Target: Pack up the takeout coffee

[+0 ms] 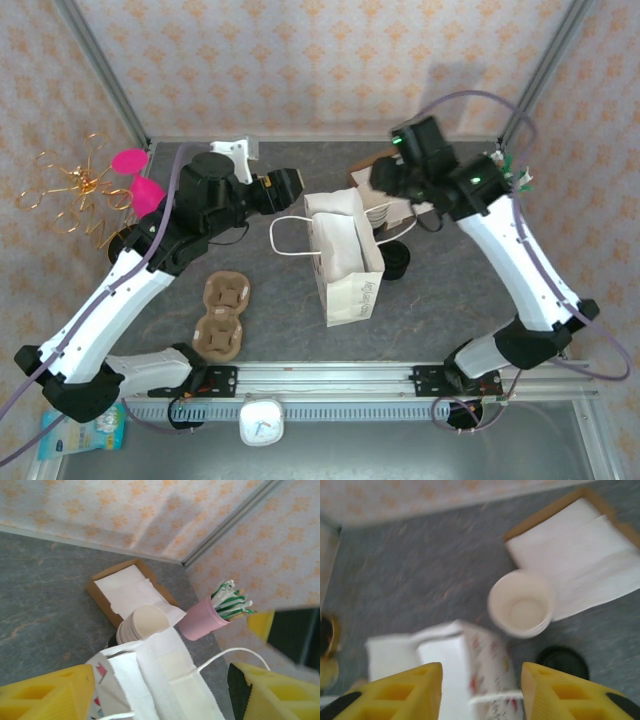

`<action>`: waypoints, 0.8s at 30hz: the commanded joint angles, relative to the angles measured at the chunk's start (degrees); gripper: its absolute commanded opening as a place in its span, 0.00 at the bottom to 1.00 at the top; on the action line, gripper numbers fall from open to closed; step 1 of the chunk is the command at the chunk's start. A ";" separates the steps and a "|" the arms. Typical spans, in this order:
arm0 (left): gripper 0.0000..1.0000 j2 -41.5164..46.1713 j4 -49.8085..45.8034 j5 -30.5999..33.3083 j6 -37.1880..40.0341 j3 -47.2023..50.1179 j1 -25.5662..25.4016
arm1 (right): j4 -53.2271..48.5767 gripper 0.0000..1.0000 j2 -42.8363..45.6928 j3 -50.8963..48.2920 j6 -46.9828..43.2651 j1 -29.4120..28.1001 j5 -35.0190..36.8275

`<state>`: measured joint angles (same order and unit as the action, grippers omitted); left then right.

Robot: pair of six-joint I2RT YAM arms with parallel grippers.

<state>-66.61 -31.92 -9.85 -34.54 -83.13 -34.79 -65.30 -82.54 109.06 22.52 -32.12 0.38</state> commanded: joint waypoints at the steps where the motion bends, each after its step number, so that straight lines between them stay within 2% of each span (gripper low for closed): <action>1: 0.72 -2.13 2.17 1.83 0.62 -2.69 -1.35 | 6.50 0.49 5.65 -5.67 -2.90 11.98 -5.27; 5: 0.72 -4.41 2.37 2.73 5.14 -4.37 -1.86 | 16.61 0.55 8.76 -17.12 -1.17 26.65 -14.53; 7: 0.72 -5.31 2.48 2.88 7.38 -4.88 -1.89 | 22.08 0.57 9.88 -24.74 1.53 30.23 -18.06; 11: 0.72 -6.67 3.49 3.07 12.00 -4.95 -1.87 | 31.17 0.58 10.02 -37.89 7.25 30.76 -21.90; 16: 0.73 -7.63 5.78 3.01 14.88 -4.40 -1.87 | 44.04 0.59 8.94 -51.47 14.50 30.71 -22.20; 24: 0.76 -8.32 6.74 6.06 17.47 -3.90 -1.84 | 56.08 0.60 0.99 -55.99 20.47 30.23 -18.65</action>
<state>-74.94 -27.57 -6.20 -19.55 -86.26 -36.38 -17.74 -79.99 53.19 38.96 -1.37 -20.36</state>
